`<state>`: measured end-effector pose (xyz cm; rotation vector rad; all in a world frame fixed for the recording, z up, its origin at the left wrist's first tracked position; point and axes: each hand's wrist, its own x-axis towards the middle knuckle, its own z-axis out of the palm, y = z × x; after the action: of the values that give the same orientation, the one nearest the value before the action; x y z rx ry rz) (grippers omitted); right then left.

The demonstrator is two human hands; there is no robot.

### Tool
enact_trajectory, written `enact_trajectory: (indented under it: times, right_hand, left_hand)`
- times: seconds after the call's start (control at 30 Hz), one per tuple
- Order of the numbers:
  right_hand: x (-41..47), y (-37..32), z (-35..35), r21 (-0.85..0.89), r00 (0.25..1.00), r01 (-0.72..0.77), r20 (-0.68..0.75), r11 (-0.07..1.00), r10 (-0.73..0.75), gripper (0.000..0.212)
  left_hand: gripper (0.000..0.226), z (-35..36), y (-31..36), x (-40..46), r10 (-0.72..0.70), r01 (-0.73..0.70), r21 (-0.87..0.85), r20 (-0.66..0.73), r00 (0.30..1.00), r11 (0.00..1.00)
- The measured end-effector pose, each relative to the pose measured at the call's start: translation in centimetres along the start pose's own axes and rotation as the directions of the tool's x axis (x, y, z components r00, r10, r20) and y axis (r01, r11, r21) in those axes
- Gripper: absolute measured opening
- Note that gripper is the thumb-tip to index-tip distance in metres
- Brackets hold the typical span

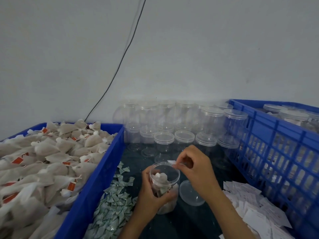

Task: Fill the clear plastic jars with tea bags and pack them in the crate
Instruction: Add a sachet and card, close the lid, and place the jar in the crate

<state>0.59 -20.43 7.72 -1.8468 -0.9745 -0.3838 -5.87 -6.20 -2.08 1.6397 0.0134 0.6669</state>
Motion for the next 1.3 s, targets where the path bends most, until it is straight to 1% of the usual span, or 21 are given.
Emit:
enact_trajectory:
  times: [0.1,0.2,0.27,0.33,0.37,0.47,0.5,0.57,0.67,0.7,0.83,0.87,0.93,0.97,1.0,1.03,1.1,1.17,1.23,1.27,1.3]
  right_hand:
    - [1.3,-0.4,1.3,-0.227,0.978,0.094,0.204,0.969,-0.047,0.023]
    - [2.2,-0.7,2.6,-0.441,0.936,0.216,0.348,0.871,-0.056,0.016]
    - [3.2,-1.5,3.1,-0.526,0.897,0.228,0.441,0.82,0.033,0.016]
    - [4.0,-2.4,3.2,-0.602,0.816,0.207,0.542,0.771,0.203,0.02]
    - [4.2,-2.8,3.2,-0.621,0.784,0.199,0.565,0.758,0.257,0.024]
    - [3.5,-3.8,2.6,-0.602,0.798,0.173,0.55,0.78,0.248,0.029]
    - [3.4,-4.3,2.3,-0.599,0.786,0.167,0.56,0.783,0.26,0.029]
    - [3.3,-5.2,1.7,-0.605,0.749,0.145,0.585,0.783,0.313,0.032]
    - [3.1,-5.7,1.3,-0.585,0.76,0.12,0.574,0.802,0.305,0.039]
    - [2.8,-5.7,1.4,-0.577,0.75,0.115,0.584,0.809,0.31,0.038]
    - [2.4,-5.4,2.0,-0.614,0.617,0.091,0.653,0.784,0.44,0.028]
    - [2.6,-5.4,2.0,-0.611,0.608,0.097,0.662,0.786,0.44,0.029]
    - [2.8,-5.4,1.8,-0.612,0.612,0.171,0.681,0.773,0.403,0.03]
    - [2.8,-5.3,1.7,-0.608,0.639,0.198,0.675,0.769,0.369,0.032]
    - [2.8,-5.2,1.5,-0.59,0.688,0.188,0.65,0.785,0.324,0.034]
    - [2.7,-5.0,1.0,-0.555,0.748,0.138,0.601,0.82,0.281,0.038]
    - [2.5,-4.0,0.0,-0.45,0.879,0.0,0.427,0.893,0.215,0.043]
    - [1.7,-1.7,-0.7,-0.336,0.968,-0.099,0.188,0.937,0.169,0.044]
    - [0.3,1.1,-0.7,-0.179,0.979,-0.203,-0.016,0.963,0.204,0.045]
    - [-0.5,2.4,-0.4,-0.133,0.97,-0.243,-0.059,0.961,0.237,0.043]
    - [-1.2,3.7,0.0,-0.126,0.962,-0.272,-0.053,0.954,0.268,0.038]
  left_hand:
    - [0.082,0.1,0.0,0.1,0.007,-0.007,0.004,-0.005,1.0,1.0]
    - [0.085,0.0,-0.3,0.2,0.006,-0.006,0.007,0.003,1.0,1.0]
    - [0.086,-0.1,-0.4,0.3,0.007,-0.008,0.015,0.002,1.0,1.0]
    - [0.089,-0.1,-0.5,0.3,-0.002,0.002,0.016,0.011,1.0,1.0]
    - [0.091,-0.1,-0.5,0.3,-0.006,0.006,0.019,0.016,1.0,1.0]
    - [0.095,-0.2,-0.4,0.3,-0.024,0.024,0.013,0.023,0.999,1.0]
    - [0.095,-0.2,-0.4,0.3,-0.029,0.029,0.008,0.028,0.999,1.0]
    - [0.094,-0.3,-0.4,0.3,-0.038,0.038,0.0,0.039,0.999,0.999]
    - [0.088,-0.4,-0.6,0.3,-0.027,0.027,0.02,0.035,0.999,0.999]
    - [0.086,-0.3,-0.7,0.3,-0.018,0.017,0.033,0.03,0.999,0.999]
    - [0.08,-0.2,-1.2,0.5,0.012,-0.012,0.059,-0.009,1.0,0.998]
    - [0.081,-0.1,-1.1,0.6,0.018,-0.018,0.064,-0.01,1.0,0.998]
    - [0.083,-0.2,-0.9,0.5,0.018,-0.018,0.06,0.004,1.0,0.998]
    - [0.085,-0.2,-0.8,0.4,0.013,-0.013,0.056,0.008,1.0,0.998]
    - [0.088,-0.3,-0.7,0.3,0.006,-0.007,0.055,0.012,1.0,0.998]
    - [0.091,-0.3,-0.5,0.3,-0.002,0.001,0.053,0.016,1.0,0.999]
    - [0.091,-0.3,-0.2,0.1,-0.01,0.009,0.047,0.019,1.0,0.999]
    - [0.091,-0.3,0.0,-0.1,-0.016,0.015,0.043,0.018,1.0,0.999]
    - [0.099,-0.4,0.1,-0.2,-0.019,0.018,0.053,0.015,1.0,0.998]
    - [0.103,-0.4,0.1,-0.2,-0.016,0.015,0.066,0.018,1.0,0.998]
    - [0.106,-0.4,0.0,-0.2,-0.013,0.011,0.08,0.024,1.0,0.997]
